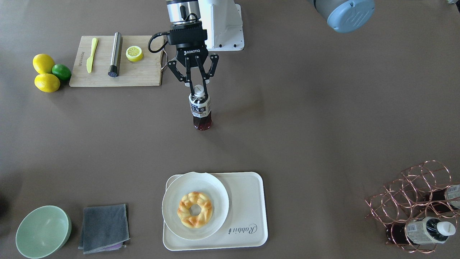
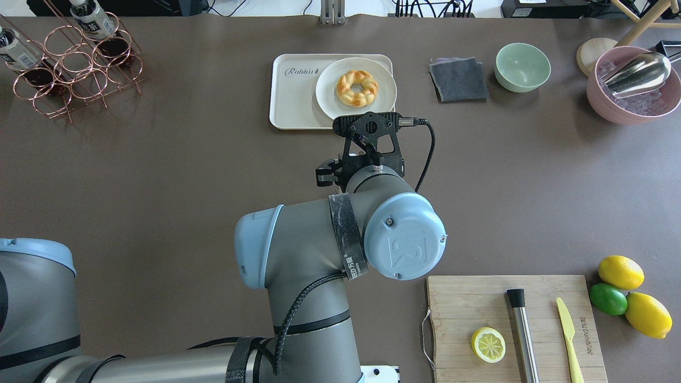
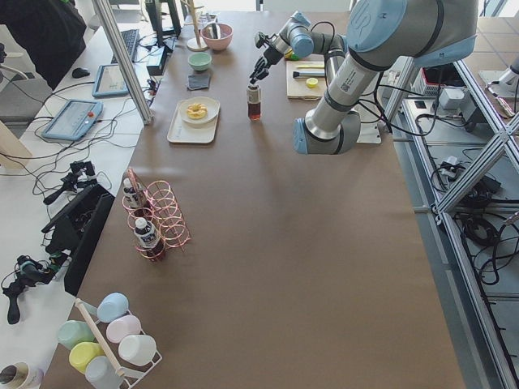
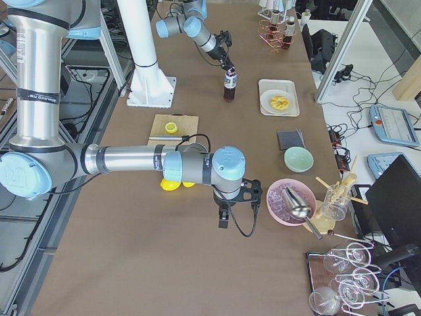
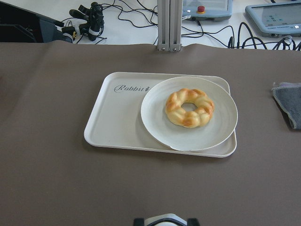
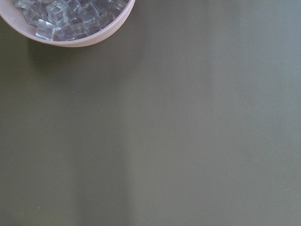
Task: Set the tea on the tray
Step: 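Carry the tea bottle with the left gripper toward the tray, then set the tea bottle down in front of the tray and withdraw the left gripper, then move the right gripper over to the standing tea bottle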
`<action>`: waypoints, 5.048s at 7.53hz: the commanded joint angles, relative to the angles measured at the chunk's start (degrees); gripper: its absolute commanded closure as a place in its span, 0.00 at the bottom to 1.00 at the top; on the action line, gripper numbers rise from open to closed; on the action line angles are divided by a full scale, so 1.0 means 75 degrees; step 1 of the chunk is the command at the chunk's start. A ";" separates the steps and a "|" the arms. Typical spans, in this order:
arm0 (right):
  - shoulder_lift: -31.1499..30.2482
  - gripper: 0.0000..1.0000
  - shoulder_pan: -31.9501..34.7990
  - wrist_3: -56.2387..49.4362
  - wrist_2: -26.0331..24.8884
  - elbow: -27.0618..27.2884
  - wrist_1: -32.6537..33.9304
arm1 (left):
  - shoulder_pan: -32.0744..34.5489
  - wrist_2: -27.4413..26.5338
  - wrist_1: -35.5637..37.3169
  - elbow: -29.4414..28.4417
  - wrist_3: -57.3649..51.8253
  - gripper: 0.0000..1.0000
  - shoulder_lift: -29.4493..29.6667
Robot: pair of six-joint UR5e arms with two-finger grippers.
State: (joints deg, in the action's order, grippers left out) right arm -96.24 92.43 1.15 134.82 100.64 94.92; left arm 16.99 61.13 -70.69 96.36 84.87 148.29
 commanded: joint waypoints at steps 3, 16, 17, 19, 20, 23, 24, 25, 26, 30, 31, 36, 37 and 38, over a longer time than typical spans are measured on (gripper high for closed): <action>-0.0023 0.00 0.0004 -0.0001 0.0000 0.0000 0.0000 | -0.0003 0.0017 -0.0008 0.0042 -0.0030 0.61 -0.0096; 0.0539 0.00 -0.0160 0.0058 0.0059 0.0257 -0.0011 | 0.2299 0.2811 0.0625 0.1878 -0.2182 0.03 -0.0842; 0.0714 0.00 -0.0241 0.0081 0.0082 0.0258 0.0000 | 0.3106 0.3758 0.0625 0.2242 -0.2952 0.03 -0.1368; 0.1182 0.00 -0.0406 0.0221 0.0349 0.0339 0.0105 | 0.4701 0.4981 0.0637 0.2584 -0.4593 0.03 -0.2307; 0.1462 0.00 -0.0662 0.0895 0.0433 0.0502 0.0106 | 0.5230 0.5288 0.0625 0.2713 -0.5332 0.02 -0.2845; 0.3181 0.00 -0.2264 0.2828 0.0422 0.0645 0.0210 | 0.7595 0.6729 0.0614 0.2761 -0.8192 0.03 -0.4240; 0.3954 0.00 -0.2931 0.3589 0.0387 0.0633 0.0478 | 0.8240 0.6906 0.0613 0.2645 -0.8906 0.03 -0.4581; 0.4727 0.00 -0.3622 0.4513 0.0294 0.0633 0.0701 | 0.8815 0.7140 0.0590 0.2435 -0.9667 0.02 -0.4944; 0.5303 0.00 -0.4139 0.5161 0.0026 0.0598 0.0738 | 0.9320 0.7421 0.0532 0.2282 -0.9884 0.02 -0.5238; 0.6502 0.00 -0.5607 0.6732 -0.0913 0.0679 0.1066 | 1.0038 0.7656 0.0508 0.2046 -1.1604 0.02 -0.5919; 0.6702 0.00 -0.5760 0.7109 -0.1088 0.0691 0.1067 | 1.0353 0.8366 0.0531 0.1814 -1.2270 0.02 -0.6071; 0.7101 0.00 -0.7025 0.8620 -0.2621 0.0973 0.1887 | 1.0777 0.8654 0.0449 0.1449 -1.4044 0.02 -0.6985; 0.7148 0.00 -0.7375 0.9390 -0.2857 0.0926 0.1899 | 1.0952 0.8654 0.0461 0.1367 -1.4638 0.02 -0.7207; 0.7207 0.00 -0.7495 0.9572 -0.2929 0.0937 0.1899 | 1.1244 0.8666 0.0473 0.1343 -1.4945 0.02 -0.7349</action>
State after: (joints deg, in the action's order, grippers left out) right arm -43.00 39.04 67.62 115.16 107.68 108.95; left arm 98.38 126.01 -67.27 107.06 -22.42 95.30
